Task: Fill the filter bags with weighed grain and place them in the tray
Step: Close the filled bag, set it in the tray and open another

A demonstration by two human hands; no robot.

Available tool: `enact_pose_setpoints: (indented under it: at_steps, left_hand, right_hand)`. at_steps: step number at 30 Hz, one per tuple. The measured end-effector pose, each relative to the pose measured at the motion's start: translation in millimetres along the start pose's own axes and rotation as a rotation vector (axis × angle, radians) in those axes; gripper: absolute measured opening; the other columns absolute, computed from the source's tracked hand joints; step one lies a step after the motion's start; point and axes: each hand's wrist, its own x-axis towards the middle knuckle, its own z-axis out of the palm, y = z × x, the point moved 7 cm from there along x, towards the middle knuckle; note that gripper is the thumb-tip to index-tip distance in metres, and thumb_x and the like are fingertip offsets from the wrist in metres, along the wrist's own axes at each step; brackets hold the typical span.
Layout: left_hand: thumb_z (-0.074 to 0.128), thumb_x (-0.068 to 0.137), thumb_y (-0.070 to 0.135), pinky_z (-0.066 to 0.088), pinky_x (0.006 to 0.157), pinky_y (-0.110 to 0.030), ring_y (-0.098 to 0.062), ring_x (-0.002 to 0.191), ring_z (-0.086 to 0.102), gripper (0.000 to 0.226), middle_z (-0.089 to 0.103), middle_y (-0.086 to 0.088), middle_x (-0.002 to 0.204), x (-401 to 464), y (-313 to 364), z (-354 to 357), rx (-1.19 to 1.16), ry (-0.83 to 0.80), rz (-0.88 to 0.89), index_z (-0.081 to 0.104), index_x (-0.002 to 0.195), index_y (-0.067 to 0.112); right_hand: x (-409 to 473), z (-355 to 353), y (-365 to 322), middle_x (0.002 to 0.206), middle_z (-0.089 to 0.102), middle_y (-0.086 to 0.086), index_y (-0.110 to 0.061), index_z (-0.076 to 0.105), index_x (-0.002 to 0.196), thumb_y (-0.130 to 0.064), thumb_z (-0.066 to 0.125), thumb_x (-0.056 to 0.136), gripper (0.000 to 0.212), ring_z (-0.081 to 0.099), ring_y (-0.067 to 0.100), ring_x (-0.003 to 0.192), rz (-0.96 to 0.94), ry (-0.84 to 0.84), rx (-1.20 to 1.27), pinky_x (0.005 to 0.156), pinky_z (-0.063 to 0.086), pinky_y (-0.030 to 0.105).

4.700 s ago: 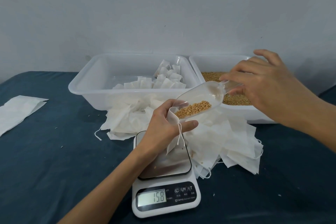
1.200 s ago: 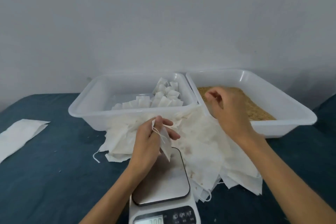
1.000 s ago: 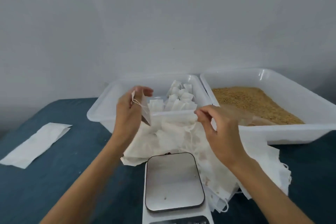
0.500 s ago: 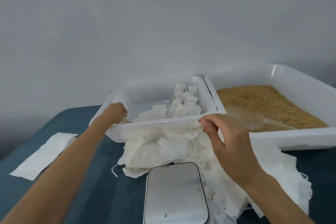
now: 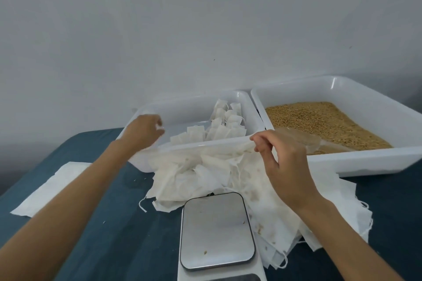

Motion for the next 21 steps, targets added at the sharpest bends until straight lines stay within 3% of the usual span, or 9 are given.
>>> enact_pose_setpoints:
  at_steps: [2, 5, 7, 10, 13, 15, 17, 19, 21]
  left_hand:
    - [0.068, 0.097, 0.012, 0.047, 0.074, -0.034, -0.010, 0.079, 0.058, 0.002, 0.064, 0.002, 0.090, -37, 54, -29, -0.248, 0.317, 0.275, 0.069, 0.097, 0.013]
    - [0.072, 0.094, 0.013, 0.045, 0.067, -0.027, 0.000, 0.073, 0.052, 0.006, 0.061, 0.011, 0.087, -96, 128, -15, -0.285, 0.172, 0.646, 0.072, 0.092, 0.019]
    - [0.069, 0.097, 0.015, 0.053, 0.075, -0.037, -0.010, 0.087, 0.061, 0.016, 0.069, 0.005, 0.107, -113, 152, 11, -0.147, 0.084, 0.710, 0.073, 0.113, 0.018]
    - [0.055, 0.104, 0.015, 0.052, 0.084, -0.044, -0.028, 0.106, 0.064, 0.031, 0.064, 0.001, 0.124, -111, 156, 38, 0.106, 0.024, 0.650, 0.059, 0.135, 0.019]
    - [0.050, 0.106, 0.014, 0.050, 0.078, -0.041, -0.027, 0.101, 0.062, 0.021, 0.064, 0.000, 0.109, -112, 155, 37, 0.166, 0.067, 0.622, 0.064, 0.121, 0.018]
    - [0.058, 0.104, 0.015, 0.048, 0.074, -0.038, -0.018, 0.094, 0.061, 0.014, 0.067, 0.002, 0.098, -115, 146, 20, -0.065, 0.160, 0.544, 0.072, 0.108, 0.015]
    - [0.067, 0.100, 0.013, 0.041, 0.065, -0.030, -0.009, 0.071, 0.052, 0.013, 0.063, 0.002, 0.076, -118, 129, -2, -0.411, 0.279, 0.389, 0.073, 0.089, 0.009]
    - [0.070, 0.098, 0.011, 0.032, 0.059, -0.032, -0.017, 0.061, 0.036, 0.029, 0.050, -0.004, 0.061, -125, 118, -14, -0.667, 0.347, 0.278, 0.063, 0.071, 0.007]
    - [0.069, 0.099, 0.013, 0.027, 0.056, -0.030, -0.015, 0.060, 0.027, 0.037, 0.039, -0.002, 0.058, -130, 119, -13, -0.808, 0.328, 0.209, 0.055, 0.065, 0.008]
  right_hand:
    - [-1, 1, -1, 0.078, 0.063, -0.009, -0.015, 0.070, 0.098, -0.029, 0.050, 0.105, 0.026, 0.060, 0.016, 0.077, -0.006, -0.001, -0.006, 0.074, 0.049, 0.039]
    - [-2, 4, -3, 0.078, 0.064, -0.005, -0.013, 0.070, 0.099, -0.028, 0.049, 0.107, 0.027, 0.061, 0.019, 0.077, -0.001, -0.028, 0.002, 0.074, 0.049, 0.043]
    - [-2, 5, -3, 0.078, 0.065, -0.003, -0.012, 0.070, 0.100, -0.026, 0.050, 0.106, 0.026, 0.062, 0.020, 0.077, 0.005, -0.047, 0.008, 0.074, 0.050, 0.044]
    - [-4, 8, -3, 0.078, 0.065, 0.000, -0.011, 0.069, 0.099, -0.025, 0.050, 0.106, 0.025, 0.062, 0.023, 0.077, 0.007, -0.067, 0.016, 0.074, 0.050, 0.045]
    - [-5, 9, -2, 0.080, 0.065, -0.002, -0.012, 0.069, 0.100, -0.025, 0.050, 0.106, 0.024, 0.062, 0.021, 0.079, 0.009, -0.082, 0.019, 0.074, 0.051, 0.044]
    - [-4, 8, -3, 0.081, 0.066, -0.004, -0.013, 0.069, 0.101, -0.027, 0.051, 0.105, 0.024, 0.063, 0.016, 0.080, 0.005, -0.072, 0.045, 0.075, 0.051, 0.037]
    - [-2, 7, -4, 0.084, 0.068, -0.011, -0.015, 0.071, 0.102, -0.030, 0.055, 0.103, 0.021, 0.064, 0.010, 0.082, 0.031, -0.056, 0.134, 0.075, 0.049, 0.021]
    - [-3, 9, -1, 0.089, 0.070, -0.016, -0.020, 0.072, 0.110, -0.035, 0.060, 0.101, 0.022, 0.066, 0.007, 0.088, 0.091, -0.072, 0.226, 0.073, 0.046, 0.010]
    - [-6, 19, 4, 0.101, 0.070, -0.019, -0.026, 0.068, 0.123, -0.047, 0.063, 0.097, 0.034, 0.067, 0.008, 0.092, 0.179, -0.173, 0.321, 0.073, 0.048, 0.010]
